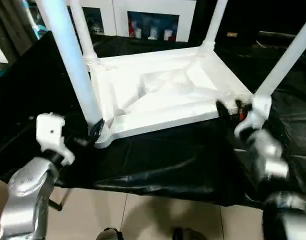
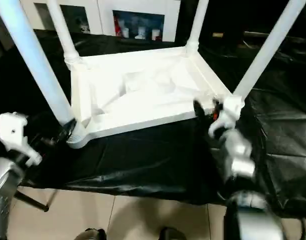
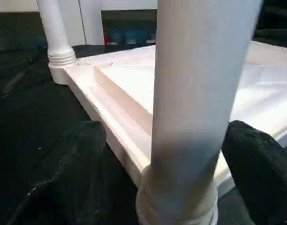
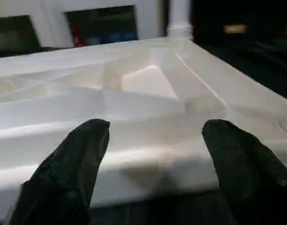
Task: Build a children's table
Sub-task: Rotate leg to tighten, then rotate table base
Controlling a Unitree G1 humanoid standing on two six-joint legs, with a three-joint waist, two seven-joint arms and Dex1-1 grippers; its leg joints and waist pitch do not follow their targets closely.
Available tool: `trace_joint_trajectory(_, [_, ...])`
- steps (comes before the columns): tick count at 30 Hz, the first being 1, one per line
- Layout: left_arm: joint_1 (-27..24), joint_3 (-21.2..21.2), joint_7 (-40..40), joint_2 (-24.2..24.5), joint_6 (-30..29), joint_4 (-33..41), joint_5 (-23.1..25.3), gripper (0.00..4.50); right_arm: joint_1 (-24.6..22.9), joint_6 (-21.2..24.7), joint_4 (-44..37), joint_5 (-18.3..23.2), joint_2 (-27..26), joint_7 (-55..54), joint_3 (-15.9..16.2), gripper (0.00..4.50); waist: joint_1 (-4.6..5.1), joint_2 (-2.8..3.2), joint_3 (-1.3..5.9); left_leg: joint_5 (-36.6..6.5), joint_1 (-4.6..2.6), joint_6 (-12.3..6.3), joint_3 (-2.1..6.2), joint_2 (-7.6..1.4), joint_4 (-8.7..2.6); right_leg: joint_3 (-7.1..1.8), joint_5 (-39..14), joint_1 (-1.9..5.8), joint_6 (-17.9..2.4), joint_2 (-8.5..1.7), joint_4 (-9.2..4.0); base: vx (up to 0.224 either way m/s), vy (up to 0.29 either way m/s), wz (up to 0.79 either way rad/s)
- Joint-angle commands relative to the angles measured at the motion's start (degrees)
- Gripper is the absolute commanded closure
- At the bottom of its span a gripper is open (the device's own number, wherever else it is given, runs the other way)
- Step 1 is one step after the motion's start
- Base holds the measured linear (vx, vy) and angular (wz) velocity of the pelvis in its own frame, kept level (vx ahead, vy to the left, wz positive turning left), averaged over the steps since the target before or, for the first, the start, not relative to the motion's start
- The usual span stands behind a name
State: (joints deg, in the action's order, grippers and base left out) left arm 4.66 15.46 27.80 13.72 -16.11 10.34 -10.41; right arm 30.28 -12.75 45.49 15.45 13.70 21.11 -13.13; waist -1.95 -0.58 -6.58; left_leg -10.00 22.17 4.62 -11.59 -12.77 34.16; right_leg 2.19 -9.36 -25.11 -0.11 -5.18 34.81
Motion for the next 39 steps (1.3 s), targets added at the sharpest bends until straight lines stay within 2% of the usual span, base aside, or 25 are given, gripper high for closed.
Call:
trace_joint_trajectory(1, [2.2,0.6,0.1,-1.5,1.4,-1.8,-2.5,0.06,-2.8,-0.9,-5.9,0.4,-1.0,-3.8,-1.5,0.84,0.05,-0.54,4.33,-11.3,-0.99,-5.06,-0.26,0.2,-3.81,-1.4,-11.3,2.79,-11.2,-0.83,-3.79,0.0,0.0,0.0])
trace_joint_trajectory(2, [2.2,0.6,0.1,-1.5,1.4,-1.8,-2.5,0.06,-2.8,-0.9,-5.9,0.4,-1.0,-3.8,-1.5,0.84,0.13,-0.42,4.38,-12.0,-1.12,-4.46,-0.27,0.14,-3.85,-1.43,-12.3,2.64,-10.6,-0.84,-3.86,0.0,0.0,0.0])
trace_joint_trajectory(3, [2.7,0.4,1.5,-2.4,0.7,-1.7,-4.6,0.06,-3.9,-1.0,-6.5,-0.5,-1.2,-5.4,-1.4,0.84,0.4,-0.88,4.31,-12.3,-0.77,-3.99,-0.13,0.22,-3.91,-1.33,-13.6,2.85,-9.9,-0.88,-3.78,0.0,0.0,0.0])
trace_joint_trajectory(5, [2.7,0.3,1.8,-2.5,0.6,-1.5,-5.0,0.06,-4.0,-1.0,-6.4,-0.8,-1.1,-5.8,-1.4,0.84,0.66,-0.87,4.23,-13.3,-0.78,-3.63,-0.18,0.27,-3.89,-1.34,-15.1,2.63,-9.1,-0.84,-4.06,0.0,0.0,0.0])
trace_joint_trajectory(7, [2.7,-0.7,3.3,-3.0,-0.5,-0.6,-7.2,0.06,-4.6,0.3,-6.0,-2.9,-0.7,-9.5,-1.3,0.84,0.92,-1.52,4.31,-13.1,-0.78,-3.59,-0.3,0.32,-3.75,-1.41,-16.1,2.5,-8.2,-0.84,-4.19,0.0,0.0,0.0])
trace_joint_trajectory(8, [2.7,-1.8,5.2,-3.4,-2.0,0.8,-10.2,0.06,-4.9,2.8,-5.5,-5.2,-0.2,-13.6,-0.9,0.84,0.89,-1.64,4.43,-11.8,-0.77,-3.29,-0.34,0.41,-3.66,-1.44,-15.8,2.5,-8.2,-0.76,-3.98,0.0,0.0,0.0])
trace_joint_trajectory(9, [2.7,-1.8,5.2,-3.4,-2.0,0.8,-10.2,0.06,-4.9,2.8,-5.5,-5.2,-0.2,-13.6,-0.9,0.84,0.86,-1.44,4.37,-11.5,-0.84,-3.08,-0.33,0.41,-3.67,-1.48,-15.4,2.4,-8.3,-0.69,-3.87,0.0,0.0,0.0])
trace_joint_trajectory(11, [2.2,-3.2,7.6,-2.9,-4.4,2.7,-13.0,0.06,-4.2,6.6,-4.6,-6.5,-0.1,-15.1,0.3,0.84,0.97,-1.63,4.59,-11.2,-0.96,-2.97,-0.41,0.36,-3.59,-1.43,-13.1,2.4,-8.5,-0.47,-3.57,0.0,0.0,0.0])
trace_joint_trajectory(13, [2.1,-3.4,7.9,-2.8,-4.6,2.9,-13.3,0.06,-4.1,7.2,-4.6,-6.5,-0.1,-15.1,0.5,0.84,1.04,-1.58,4.54,-11.1,-0.89,-3.21,-0.37,0.36,-3.67,-1.4,-12.0,2.43,-8.6,-0.38,-3.57,0.0,0.0,0.0])
trace_joint_trajectory(15, [1.3,-5.3,11.0,-1.6,-8.3,5.7,-17.2,0.06,0.5,10.4,2.6,-7.6,-0.2,-12.4,3.4,0.84,1.36,-1.81,4.82,-10.8,-0.82,-3.29,-0.33,0.33,-3.54,-1.33,-10.4,2.64,-9.7,-0.41,-3.16,0.0,0.0,0.0])
trace_joint_trajectory(18, [1.2,-6.9,13.2,-0.4,-11.9,8.2,-20.3,0.06,4.6,10.1,7.6,-8.2,-0.7,-10.3,4.8,0.84,1.84,-1.96,4.74,-11.6,-0.86,-3.45,-0.49,0.22,-3.36,-1.41,-10.0,2.52,-10.9,-0.5,-3.13,0.0,0.0,0.0])
trace_joint_trajectory(21, [1.5,-9.7,15.6,1.2,-15.4,10.6,-22.7,0.06,8.5,10.1,10.9,-9.2,-1.7,-7.9,5.5,0.84,1.85,-2.09,4.87,-9.2,-0.66,-4.23,-0.49,0.23,-3.19,-1.49,-7.4,2.92,-11.8,-0.62,-2.52,0.0,0.0,0.0])
trace_joint_trajectory(24, [2.2,-12.1,16.5,1.0,-16.9,11.4,-23.7,0.06,10.2,10.8,12.0,-10.2,-2.1,-6.5,6.5,0.84,1.9,-2.18,4.81,-7.8,-0.67,-4.58,-0.53,0.24,-3.1,-1.54,-6.0,3.08,-12.1,-0.61,-2.38,0.0,0.0,0.0])
trace_joint_trajectory(25, [2.8,-13.4,16.6,0.5,-17.1,11.4,-23.6,0.06,11.0,10.9,12.9,-10.7,-2.2,-5.8,7.0,0.84,1.95,-2.6,4.92,-7.7,-0.72,-4.59,-0.59,0.2,-3.05,-1.54,-6.0,3.09,-12.3,-0.6,-2.32,0.0,0.0,0.0])
trace_joint_trajectory(26, [2.8,-13.4,16.6,0.5,-17.1,11.4,-23.6,0.06,11.0,10.9,12.9,-10.7,-2.2,-5.8,7.0,0.84,1.92,-2.4,4.9,-7.9,-0.77,-4.5,-0.54,0.19,-3.07,-1.55,-6.1,3.1,-12.4,-0.66,-2.35,0.0,0.0,0.0])
trace_joint_trajectory(28, [4.9,-16.8,16.5,-1.6,-16.9,10.5,-23.2,0.06,13.1,10.8,15.6,-11.2,-2.9,-4.4,8.4,0.84,2.08,-2.77,4.88,-8.3,-0.72,-4.38,-0.6,0.18,-3.02,-1.6,-6.6,3.16,-12.4,-0.71,-2.47,0.0,0.0,0.0])
trace_joint_trajectory(29, [4.9,-16.8,16.5,-1.6,-16.9,10.5,-23.2,0.06,13.1,10.8,15.6,-11.2,-2.9,-4.4,8.4,0.84,2.14,-2.6,4.85,-9.2,-0.76,-4.0,-0.5,0.15,-3.05,-1.53,-8.1,3.1,-12.5,-0.81,-2.53,0.0,0.0,0.0])
trace_joint_trajectory(31, [6.5,-18.7,16.5,-2.6,-17.0,9.7,-23.1,0.06,14.3,10.1,17.3,-11.4,-3.6,-3.9,8.8,0.84,2.37,-2.85,4.92,-9.2,-0.66,-3.96,-0.49,0.18,-3.0,-1.56,-8.6,3.17,-12.3,-0.88,-2.54,0.0,0.0,0.0])
trace_joint_trajectory(32, [8.1,-20.3,16.8,-3.6,-16.9,8.7,-22.8,0.06,14.8,9.8,18.0,-11.7,-4.3,-3.4,8.8,0.84,2.48,-3.38,5.06,-8.7,-0.46,-4.02,-0.44,0.18,-2.91,-1.58,-8.6,3.38,-12.1,-0.98,-2.38,0.0,0.0,0.0])
trace_joint_trajectory(33, [9.4,-21.7,17.2,-4.4,-16.8,7.8,-22.6,0.06,15.2,9.6,18.5,-11.9,-5.1,-2.9,8.9,0.84,2.49,-3.16,5.12,-8.5,-0.6,-4.06,-0.46,0.17,-2.88,-1.59,-8.5,3.25,-12.1,-1.0,-2.38,0.0,0.0,0.0])
trace_joint_trajectory(34, [10.4,-22.8,17.5,-5.1,-16.7,7.0,-22.4,0.06,15.5,9.6,18.8,-12.1,-5.7,-2.5,9.1,0.84,2.63,-3.29,5.15,-8.4,-0.57,-4.19,-0.49,0.17,-2.82,-1.59,-8.1,3.23,-12.3,-0.95,-2.38,0.0,0.0,0.0])
trace_joint_trajectory(36, [12.0,-24.4,18.0,-6.3,-16.3,5.4,-21.8,0.06,15.8,9.5,19.3,-12.6,-6.7,-2.0,9.8,0.84,2.86,-3.47,5.26,-7.6,0.0,-4.12,-0.25,0.22,-2.8,-1.55,-7.4,3.74,-12.1,-1.11,-2.1,0.0,0.0,0.0])
trace_joint_trajectory(37, [12.6,-24.9,18.2,-6.7,-16.1,4.8,-21.6,0.06,15.9,9.5,19.5,-12.7,-7.0,-1.8,9.9,0.84,2.88,-3.72,5.38,-7.1,0.01,-4.25,-0.27,0.26,-2.72,-1.52,-7.2,3.75,-12.0,-1.09,-2.1,0.0,0.0,0.0])
trace_joint_trajectory(38, [13.0,-25.3,18.3,-7.1,-16.0,4.2,-21.4,0.06,16.1,9.5,19.6,-12.9,-7.2,-1.6,10.1,0.84,2.82,-3.49,5.34,-7.2,-0.38,-4.45,-0.36,0.21,-2.62,-1.6,-6.8,3.37,-12.3,-1.02,-2.11,0.0,0.0,0.0])
trace_joint_trajectory(39, [14.9,-26.5,18.3,-8.7,-14.5,1.3,-19.9,0.06,16.7,9.3,20.3,-13.2,-8.1,-1.2,10.5,0.84,2.89,-3.55,5.35,-7.1,-0.32,-4.59,-0.36,0.2,-2.57,-1.63,-6.2,3.42,-12.6,-1.03,-2.02,0.0,0.0,0.0])
